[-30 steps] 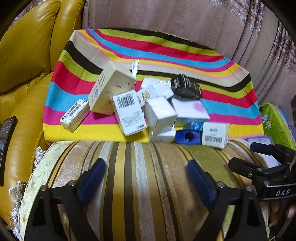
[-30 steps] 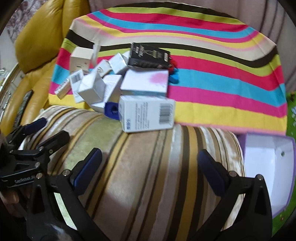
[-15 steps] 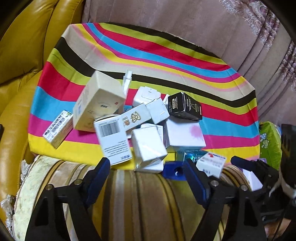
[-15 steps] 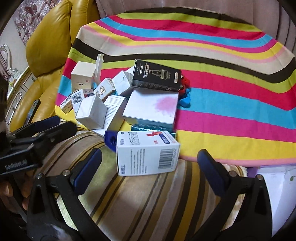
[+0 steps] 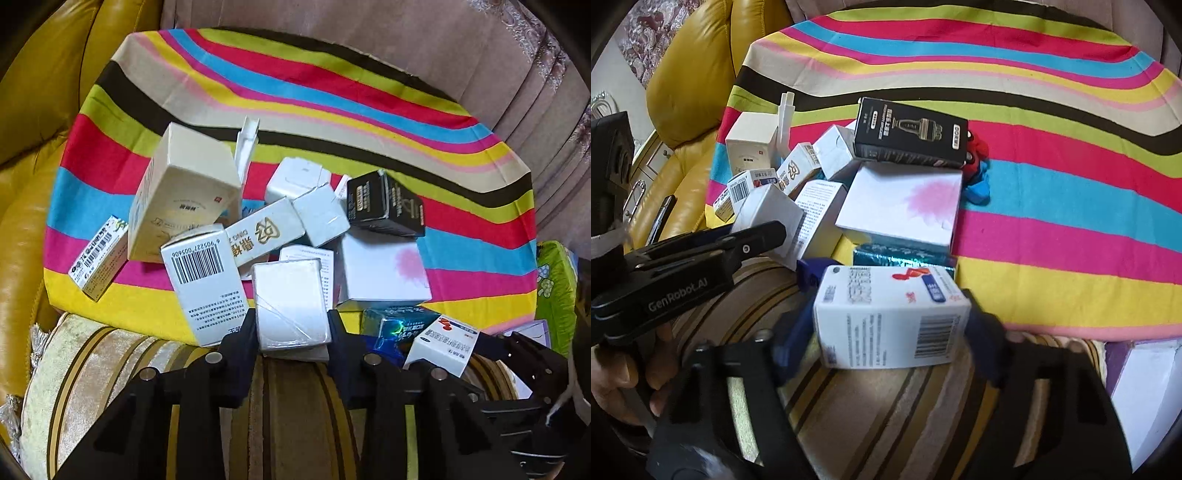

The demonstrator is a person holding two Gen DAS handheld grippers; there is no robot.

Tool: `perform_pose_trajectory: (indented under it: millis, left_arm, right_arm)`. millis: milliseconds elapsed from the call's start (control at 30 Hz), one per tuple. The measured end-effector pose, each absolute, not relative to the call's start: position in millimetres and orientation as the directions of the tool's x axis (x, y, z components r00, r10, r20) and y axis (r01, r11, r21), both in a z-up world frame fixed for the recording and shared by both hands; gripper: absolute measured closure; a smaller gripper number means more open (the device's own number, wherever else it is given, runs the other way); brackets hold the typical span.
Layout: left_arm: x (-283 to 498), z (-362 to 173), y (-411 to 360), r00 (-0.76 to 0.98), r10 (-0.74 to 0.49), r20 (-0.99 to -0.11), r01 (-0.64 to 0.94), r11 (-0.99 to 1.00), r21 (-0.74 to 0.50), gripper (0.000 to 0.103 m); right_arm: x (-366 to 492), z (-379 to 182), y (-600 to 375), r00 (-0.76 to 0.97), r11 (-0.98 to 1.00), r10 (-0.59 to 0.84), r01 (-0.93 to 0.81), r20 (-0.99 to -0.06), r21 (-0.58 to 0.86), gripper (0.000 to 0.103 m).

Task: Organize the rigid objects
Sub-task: 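Grasp the silver-wrapped box with the left tool while the right tool grasps the white medicine box, then carry both boxes into the purple-rimmed box and open both tools to release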

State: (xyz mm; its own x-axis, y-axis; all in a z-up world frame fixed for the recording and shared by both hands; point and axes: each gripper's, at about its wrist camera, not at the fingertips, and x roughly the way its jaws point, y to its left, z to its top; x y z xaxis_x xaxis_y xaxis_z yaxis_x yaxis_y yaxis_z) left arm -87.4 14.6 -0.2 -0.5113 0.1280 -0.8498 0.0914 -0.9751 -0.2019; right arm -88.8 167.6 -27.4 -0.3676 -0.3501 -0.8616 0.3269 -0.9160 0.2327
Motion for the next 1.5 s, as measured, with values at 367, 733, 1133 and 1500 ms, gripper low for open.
perform_pose_trajectory:
  millis: [367, 733, 1133, 1500]
  left_arm:
    - [-68.3, 28.6, 43.0, -0.582, 0.26, -0.771, -0.059, -0.958, -0.279, 0.066]
    - [-44.7, 43.9, 140.8, -0.489, 0.492, -0.721, -0.385, -0.863, -0.327, 0.066]
    - [-28.6, 39.4, 213.7, -0.329, 0.602, -0.728, -0.553, -0.747, -0.368, 0.066]
    - [-11.4, 38.1, 253.8, -0.192, 0.672, -0.715, -0.675, -0.619, -0.401, 0.045]
  right_arm:
    - [-57.6, -1.3, 209.2, -0.495, -0.946, -0.318, 0.222, -0.809, 0.236, 0.029]
    - [-10.3, 18.6, 297.3, -0.591, -0.977, -0.171, 0.0, -0.788, 0.213, 0.029]
    - [27.0, 6.1, 384.5, -0.574, -0.959, 0.033, -0.248, -0.818, 0.135, 0.029]
    - [44.6, -0.3, 427.7, -0.54, -0.918, 0.102, -0.375, -0.836, 0.13, 0.026]
